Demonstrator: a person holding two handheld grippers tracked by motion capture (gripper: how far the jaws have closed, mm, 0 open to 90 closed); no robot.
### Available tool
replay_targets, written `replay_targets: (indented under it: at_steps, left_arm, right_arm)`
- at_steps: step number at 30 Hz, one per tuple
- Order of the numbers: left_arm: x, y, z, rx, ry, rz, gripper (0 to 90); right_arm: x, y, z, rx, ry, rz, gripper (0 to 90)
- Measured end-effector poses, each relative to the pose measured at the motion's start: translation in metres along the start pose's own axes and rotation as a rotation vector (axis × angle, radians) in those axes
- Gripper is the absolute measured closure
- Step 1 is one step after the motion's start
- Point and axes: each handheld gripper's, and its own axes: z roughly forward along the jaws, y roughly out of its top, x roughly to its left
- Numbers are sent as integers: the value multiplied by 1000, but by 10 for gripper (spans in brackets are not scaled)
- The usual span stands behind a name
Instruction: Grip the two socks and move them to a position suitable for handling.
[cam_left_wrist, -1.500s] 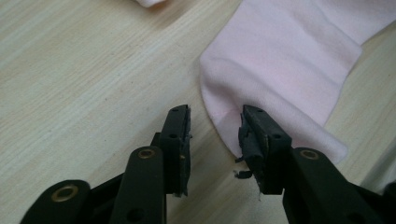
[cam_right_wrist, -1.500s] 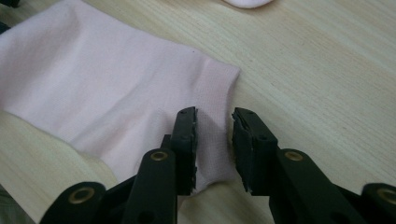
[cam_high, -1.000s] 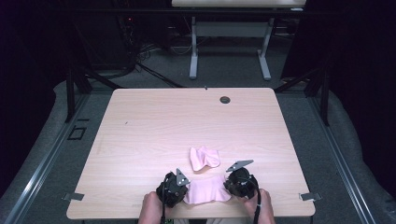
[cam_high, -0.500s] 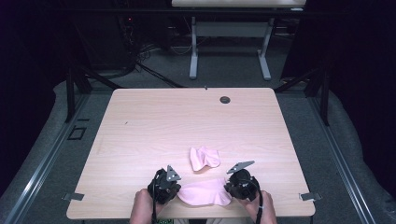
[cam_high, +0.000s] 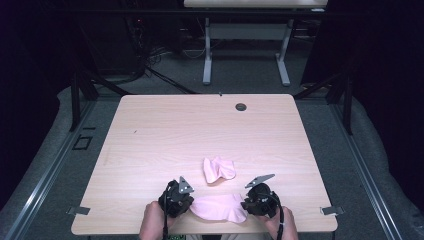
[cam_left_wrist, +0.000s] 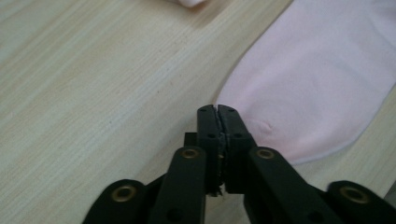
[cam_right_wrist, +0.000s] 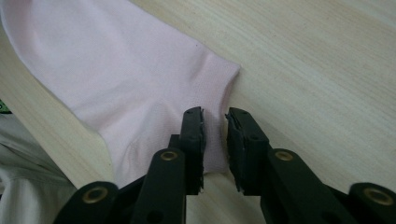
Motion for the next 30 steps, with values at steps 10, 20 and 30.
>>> replay_targets:
  at_steps: [10,20,30]
  left_arm:
    - [11,25,9,-60,27,-54,340]
    - [23,56,35,-29,1,-62,310]
    - [25,68,49,-3,-14,-64,426]
  right_arm:
    - [-23,51,-17,-89,-36,-33,564]
    - [-40,101,6,-56,-57,-61,404]
    - [-53,129,47,-8,-81,-90,437]
